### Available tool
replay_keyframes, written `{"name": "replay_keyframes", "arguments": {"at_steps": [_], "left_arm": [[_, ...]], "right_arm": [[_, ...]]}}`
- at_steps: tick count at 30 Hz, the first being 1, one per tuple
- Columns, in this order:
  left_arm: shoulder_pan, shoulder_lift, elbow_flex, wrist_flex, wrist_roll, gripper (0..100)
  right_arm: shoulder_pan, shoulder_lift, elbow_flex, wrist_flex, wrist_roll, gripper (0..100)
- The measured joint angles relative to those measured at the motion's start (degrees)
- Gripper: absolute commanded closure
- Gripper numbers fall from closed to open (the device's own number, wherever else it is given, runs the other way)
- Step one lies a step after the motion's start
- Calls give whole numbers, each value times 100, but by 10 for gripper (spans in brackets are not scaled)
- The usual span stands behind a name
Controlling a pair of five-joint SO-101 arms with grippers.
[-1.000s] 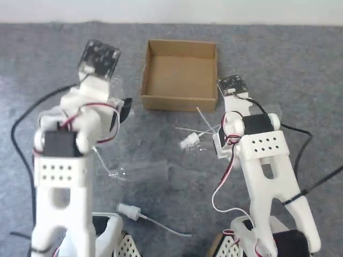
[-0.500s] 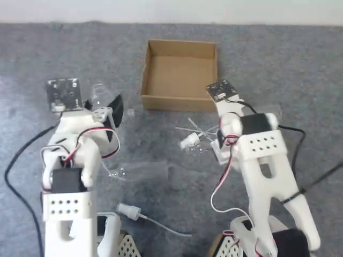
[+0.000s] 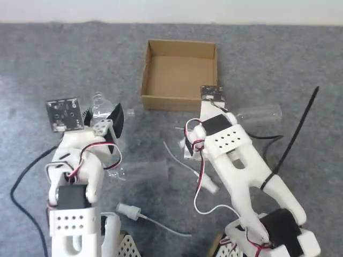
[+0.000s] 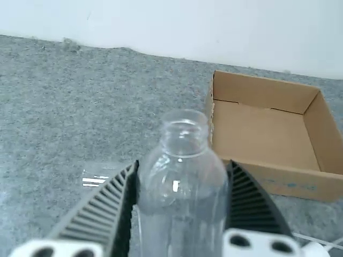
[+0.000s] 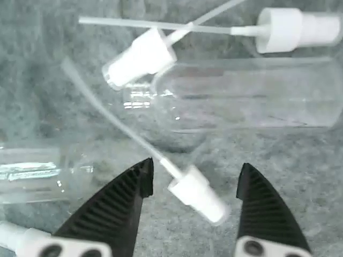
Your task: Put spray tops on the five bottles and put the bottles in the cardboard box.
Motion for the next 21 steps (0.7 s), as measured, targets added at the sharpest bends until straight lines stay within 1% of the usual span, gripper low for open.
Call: {"name": "replay_keyframes", "arguments": {"at_steps": [2, 4, 8, 9, 11, 18, 21], "left_arm": [[-158, -149, 53, 0, 0, 855], [-211, -281, 123, 0, 0, 855], [-264, -413, 176, 0, 0, 855], [-264, -413, 176, 0, 0, 855], [-264, -413, 176, 0, 0, 855], [-264, -422, 193, 0, 0, 855], [-264, -422, 193, 0, 0, 855]], "right_arm": [[26, -185, 0, 26, 62, 772], [-9, -492, 0, 176, 457, 776], [0, -1204, 0, 404, 1574, 882], [0, -1327, 0, 413, 1732, 906], [-18, -1433, 0, 413, 1873, 924], [-9, -1424, 88, 484, 2004, 924], [0, -1257, 202, 484, 2365, 924]]}}
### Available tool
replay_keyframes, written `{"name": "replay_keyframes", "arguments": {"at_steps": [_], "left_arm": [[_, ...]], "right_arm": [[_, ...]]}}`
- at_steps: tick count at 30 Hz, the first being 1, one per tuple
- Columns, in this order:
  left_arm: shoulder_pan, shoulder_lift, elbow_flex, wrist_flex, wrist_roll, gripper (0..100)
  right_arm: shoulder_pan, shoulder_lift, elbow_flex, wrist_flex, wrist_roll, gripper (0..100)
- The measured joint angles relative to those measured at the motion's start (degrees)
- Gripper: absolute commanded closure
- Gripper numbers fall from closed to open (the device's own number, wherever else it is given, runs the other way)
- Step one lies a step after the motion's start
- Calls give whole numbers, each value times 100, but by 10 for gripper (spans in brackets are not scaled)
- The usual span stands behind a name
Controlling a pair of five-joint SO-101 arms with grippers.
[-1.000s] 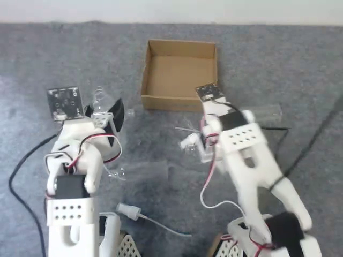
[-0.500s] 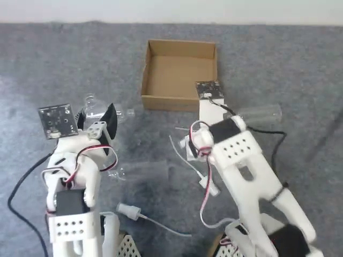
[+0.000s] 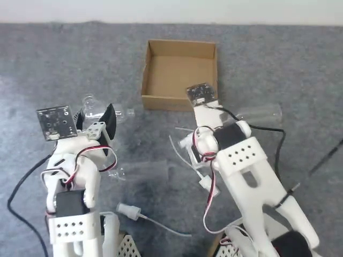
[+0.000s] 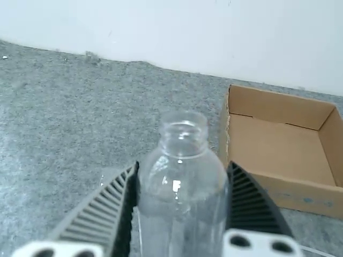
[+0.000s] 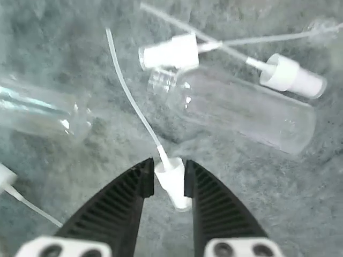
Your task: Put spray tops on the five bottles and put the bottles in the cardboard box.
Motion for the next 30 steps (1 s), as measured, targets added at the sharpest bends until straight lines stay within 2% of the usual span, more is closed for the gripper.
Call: {"name": "replay_keyframes", "arguments": {"at_steps": [4, 9, 11, 17, 22, 30], "left_arm": [[0, 0, 0, 0, 0, 855], [0, 0, 97, -9, 0, 855], [0, 0, 105, -18, 0, 855], [0, -26, 105, -18, 0, 855], [0, -26, 105, -18, 0, 855], [0, -26, 105, -18, 0, 855]], "right_arm": [[-343, 220, 185, -281, 422, 929], [-695, 545, 571, -1389, 712, 954], [-721, 765, 642, -1767, 765, 998], [-668, 1793, 642, -2312, 791, 982], [-193, 2374, 642, -2549, 818, 982], [1284, 2382, 633, -2637, 1451, 982]]}}
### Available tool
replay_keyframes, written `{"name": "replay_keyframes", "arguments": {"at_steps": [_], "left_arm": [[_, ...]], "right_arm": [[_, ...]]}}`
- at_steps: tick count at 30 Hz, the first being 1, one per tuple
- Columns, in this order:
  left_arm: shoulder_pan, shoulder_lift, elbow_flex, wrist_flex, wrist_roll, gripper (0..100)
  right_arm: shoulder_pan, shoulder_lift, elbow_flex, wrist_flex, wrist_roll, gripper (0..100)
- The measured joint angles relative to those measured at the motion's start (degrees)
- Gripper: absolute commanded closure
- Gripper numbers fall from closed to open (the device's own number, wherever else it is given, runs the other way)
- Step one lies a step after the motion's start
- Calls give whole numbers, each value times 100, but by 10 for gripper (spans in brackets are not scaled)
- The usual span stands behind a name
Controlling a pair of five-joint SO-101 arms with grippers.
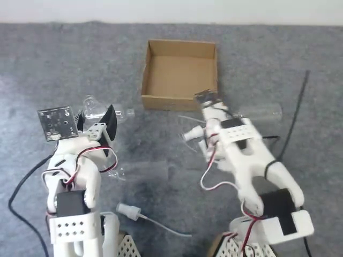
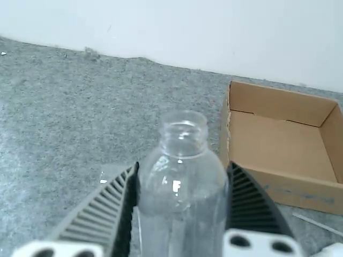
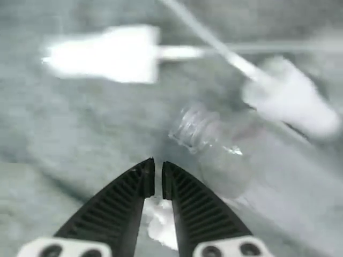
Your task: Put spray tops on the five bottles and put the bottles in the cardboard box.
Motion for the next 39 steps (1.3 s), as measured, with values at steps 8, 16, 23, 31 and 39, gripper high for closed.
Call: {"name": "replay_keyframes", "arguments": {"at_steps": [8, 16, 23, 31, 39], "left_arm": [[0, 0, 0, 0, 0, 855], [0, 0, 0, 0, 0, 855], [0, 0, 0, 0, 0, 855], [0, 0, 0, 0, 0, 855], [0, 0, 0, 0, 0, 855]], "right_arm": [[598, -677, 9, 818, 35, 978], [510, -2435, 9, 1389, 35, 965], [273, -2857, 9, 1424, -659, 850], [273, -2857, -35, 1424, -1899, 876], [264, -2567, -703, 1011, -2769, 876]]}}
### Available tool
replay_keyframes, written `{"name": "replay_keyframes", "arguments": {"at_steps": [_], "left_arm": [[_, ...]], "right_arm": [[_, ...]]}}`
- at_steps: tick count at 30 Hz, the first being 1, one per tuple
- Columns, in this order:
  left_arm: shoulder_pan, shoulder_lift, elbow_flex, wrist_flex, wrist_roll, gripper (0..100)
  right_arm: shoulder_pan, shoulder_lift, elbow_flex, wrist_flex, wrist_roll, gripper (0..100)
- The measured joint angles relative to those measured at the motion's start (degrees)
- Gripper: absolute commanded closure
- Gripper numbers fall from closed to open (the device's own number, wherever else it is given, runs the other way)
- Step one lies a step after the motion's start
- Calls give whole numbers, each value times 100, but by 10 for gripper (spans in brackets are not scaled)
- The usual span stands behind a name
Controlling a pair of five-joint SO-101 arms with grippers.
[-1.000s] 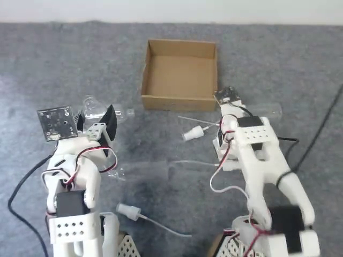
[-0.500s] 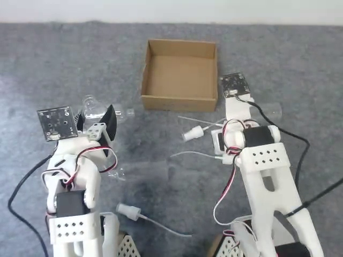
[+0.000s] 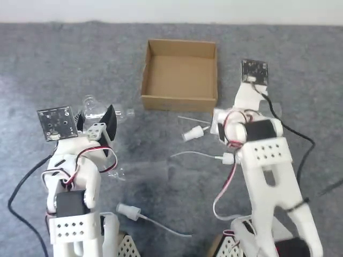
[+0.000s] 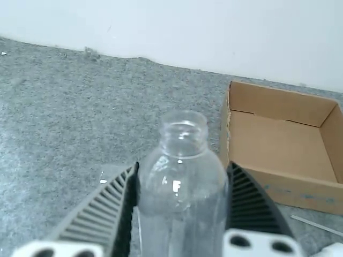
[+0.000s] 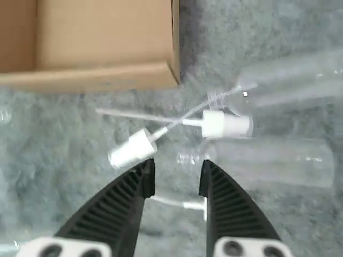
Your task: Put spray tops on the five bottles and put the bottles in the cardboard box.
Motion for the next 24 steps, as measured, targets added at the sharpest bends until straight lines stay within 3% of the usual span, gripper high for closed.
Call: {"name": "replay_keyframes", "arguments": {"at_steps": [12, 24], "left_arm": [[0, 0, 0, 0, 0, 855], [0, 0, 0, 0, 0, 855]], "right_arm": [[18, 2646, -1248, -246, -1178, 876], [352, 3903, -1785, -246, -2031, 872]]}}
